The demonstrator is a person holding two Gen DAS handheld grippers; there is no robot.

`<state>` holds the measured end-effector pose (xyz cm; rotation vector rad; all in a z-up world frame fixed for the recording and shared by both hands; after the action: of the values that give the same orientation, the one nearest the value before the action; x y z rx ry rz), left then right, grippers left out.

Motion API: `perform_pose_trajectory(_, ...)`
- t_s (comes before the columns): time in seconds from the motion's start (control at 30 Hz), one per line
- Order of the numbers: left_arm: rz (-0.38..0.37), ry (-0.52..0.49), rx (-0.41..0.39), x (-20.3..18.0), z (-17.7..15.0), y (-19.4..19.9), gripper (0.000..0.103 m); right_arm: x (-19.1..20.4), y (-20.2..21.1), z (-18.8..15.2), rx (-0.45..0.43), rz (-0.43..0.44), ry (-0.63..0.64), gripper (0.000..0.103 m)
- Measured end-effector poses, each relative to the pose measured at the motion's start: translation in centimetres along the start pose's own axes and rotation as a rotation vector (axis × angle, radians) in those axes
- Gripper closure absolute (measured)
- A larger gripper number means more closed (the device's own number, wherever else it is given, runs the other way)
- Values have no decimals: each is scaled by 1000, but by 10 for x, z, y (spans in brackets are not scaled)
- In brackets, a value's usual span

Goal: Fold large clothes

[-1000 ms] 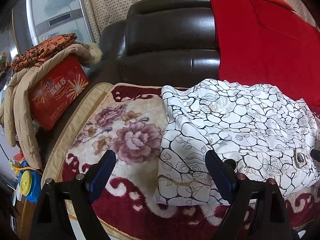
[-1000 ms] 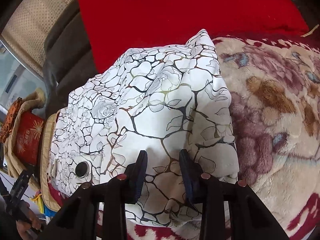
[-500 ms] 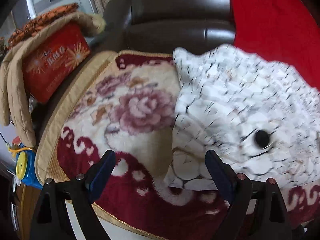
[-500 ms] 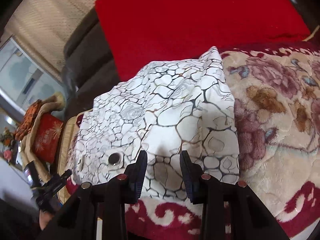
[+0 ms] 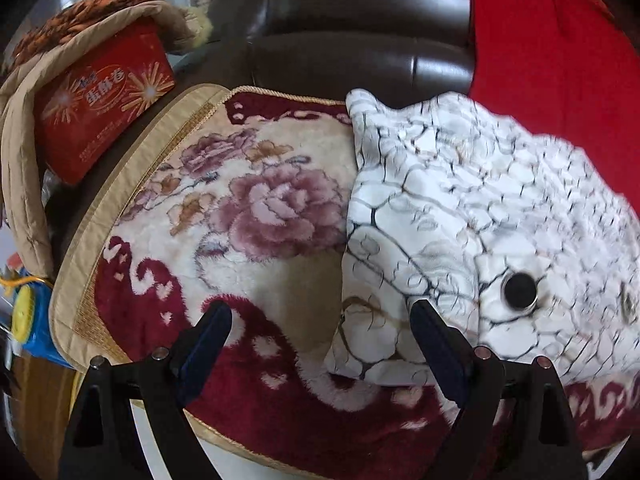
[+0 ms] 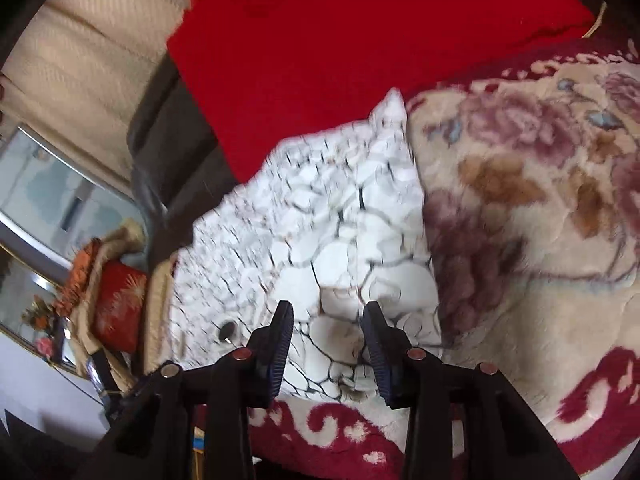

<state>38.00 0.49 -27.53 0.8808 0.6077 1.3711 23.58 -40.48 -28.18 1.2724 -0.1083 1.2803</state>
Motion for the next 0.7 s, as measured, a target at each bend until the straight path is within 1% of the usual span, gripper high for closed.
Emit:
perform_pose_trajectory(0.03, 6, -3, 2, 0, 1, -3, 12, 0, 1, 2, -6, -2, 3, 58)
perform_pose_trajectory(0.07, 19, -12, 16, 0, 0, -8, 12, -4, -1, 4, -5, -21, 3, 50)
perform_pose_trajectory(0.13, 49, -35, 59, -3, -6, -23, 12, -15, -11, 2, 4, -75, -19, 50)
perform_pose_trajectory(0.2, 45, -51, 101, -7, -15, -37, 12, -34, -30, -10, 80, -122, -54, 49)
perform_pose_trajectory(0.23, 49, -49, 101, -8, -16, -38, 12, -44, -41, -18, 112, -146, -78, 46)
perform_pose_trajectory(0.3, 69, -64, 93, -9, -14, -33, 12, -46, -39, -19, 84, -120, -103, 45)
perform_pose_trajectory(0.37, 94, -105, 95, -13, -12, -27, 12, -38, -31, -14, 60, -127, -70, 45)
perform_pose_trajectory(0.4, 109, -121, 86, -16, -10, -22, 12, -31, -25, -10, 32, -138, -43, 45)
perform_pose_trajectory(0.47, 102, -126, 52, -20, -4, -10, 12, -15, -12, 0, -28, -166, 12, 45)
perform_pose_trajectory(0.6, 71, -91, -17, -30, 11, 13, 12, 18, -1, 8, -119, -182, 114, 45)
perform_pose_trajectory(0.67, 68, -96, -44, -36, 17, 22, 12, 31, -3, 7, -154, -232, 176, 45)
perform_pose_trajectory(0.7, 69, -103, -56, -40, 20, 27, 12, 32, -5, 5, -159, -281, 203, 45)
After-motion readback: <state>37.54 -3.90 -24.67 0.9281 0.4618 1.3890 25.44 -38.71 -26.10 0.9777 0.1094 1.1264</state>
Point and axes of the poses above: each gripper's, at about its wrist camera, not at the fingertips, and y roughly against the way its jaws point, x to its left, z to its top, the point moved 8 cm from there along -y, roughly the way its jaws point, and after that the axes turned 5 degrees about -y, right-handed, at the moved point
